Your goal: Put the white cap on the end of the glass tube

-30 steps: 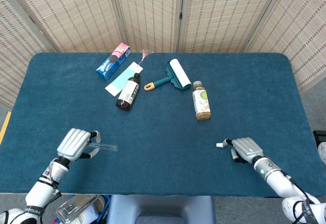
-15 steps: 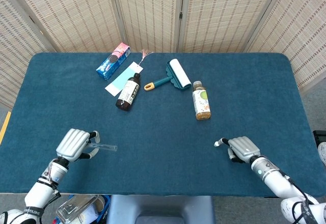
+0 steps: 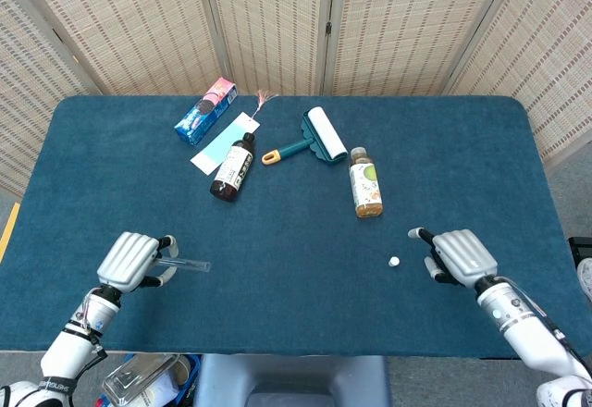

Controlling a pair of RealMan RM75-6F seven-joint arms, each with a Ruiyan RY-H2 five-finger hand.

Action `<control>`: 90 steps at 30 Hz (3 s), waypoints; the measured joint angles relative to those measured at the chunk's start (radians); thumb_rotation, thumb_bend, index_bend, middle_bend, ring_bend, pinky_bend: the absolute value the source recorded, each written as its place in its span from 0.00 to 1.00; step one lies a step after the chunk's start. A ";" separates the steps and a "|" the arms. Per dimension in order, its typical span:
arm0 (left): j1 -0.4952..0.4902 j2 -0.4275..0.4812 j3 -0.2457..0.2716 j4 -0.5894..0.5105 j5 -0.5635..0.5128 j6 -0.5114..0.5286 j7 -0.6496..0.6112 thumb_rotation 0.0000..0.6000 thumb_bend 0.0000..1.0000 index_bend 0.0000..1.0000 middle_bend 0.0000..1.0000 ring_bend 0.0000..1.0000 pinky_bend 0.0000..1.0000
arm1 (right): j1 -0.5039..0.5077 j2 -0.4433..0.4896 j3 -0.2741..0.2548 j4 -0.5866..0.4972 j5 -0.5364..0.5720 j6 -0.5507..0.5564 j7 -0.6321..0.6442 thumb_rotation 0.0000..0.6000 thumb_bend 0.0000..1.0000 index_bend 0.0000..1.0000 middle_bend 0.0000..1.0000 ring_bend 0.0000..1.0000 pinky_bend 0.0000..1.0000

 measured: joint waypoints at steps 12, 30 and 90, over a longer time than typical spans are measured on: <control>0.007 0.002 0.000 -0.013 0.008 0.002 0.006 1.00 0.34 0.59 1.00 1.00 1.00 | -0.031 -0.101 0.024 0.104 -0.121 0.100 0.001 1.00 0.26 0.38 0.06 0.00 0.00; 0.016 -0.007 0.010 0.003 0.006 -0.015 -0.004 1.00 0.34 0.59 1.00 1.00 1.00 | 0.001 -0.310 0.010 0.331 -0.077 0.008 -0.039 1.00 0.29 0.44 0.13 0.00 0.00; 0.010 -0.013 -0.020 0.046 -0.007 -0.043 -0.052 1.00 0.35 0.60 1.00 1.00 1.00 | 0.052 -0.418 0.025 0.428 -0.047 -0.053 -0.046 1.00 0.45 0.58 0.22 0.00 0.00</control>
